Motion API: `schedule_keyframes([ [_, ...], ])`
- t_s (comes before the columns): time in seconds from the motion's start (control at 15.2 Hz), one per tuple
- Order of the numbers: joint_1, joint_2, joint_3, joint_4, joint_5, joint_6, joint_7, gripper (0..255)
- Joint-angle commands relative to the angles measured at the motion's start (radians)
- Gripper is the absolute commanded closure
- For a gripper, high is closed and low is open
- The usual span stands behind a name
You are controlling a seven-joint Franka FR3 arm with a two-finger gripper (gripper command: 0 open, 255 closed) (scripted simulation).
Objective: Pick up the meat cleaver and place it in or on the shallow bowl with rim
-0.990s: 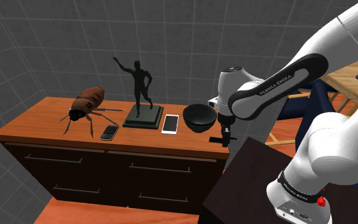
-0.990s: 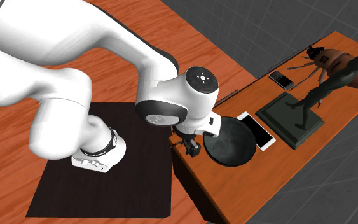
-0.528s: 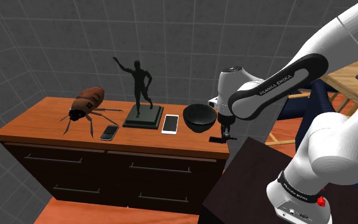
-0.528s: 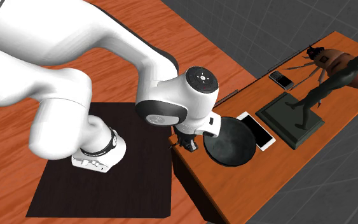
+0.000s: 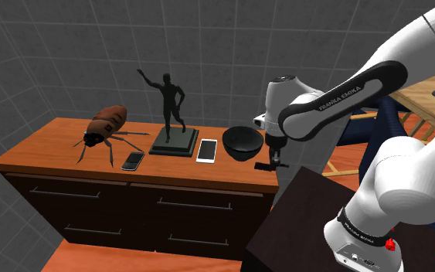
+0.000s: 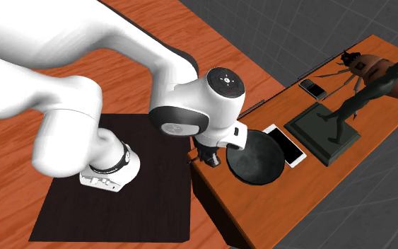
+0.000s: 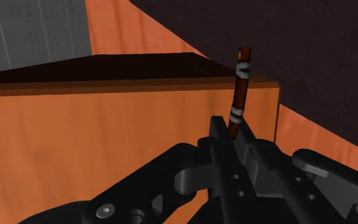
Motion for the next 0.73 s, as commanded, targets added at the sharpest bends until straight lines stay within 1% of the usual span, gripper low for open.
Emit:
schedule_keyframes([
  [0.0,0.0,-0.029,0.003,0.009,0.001,-0.038,0.001,255],
  [0.66,0.0,-0.144,0.013,0.079,0.006,-0.223,0.001,255],
])
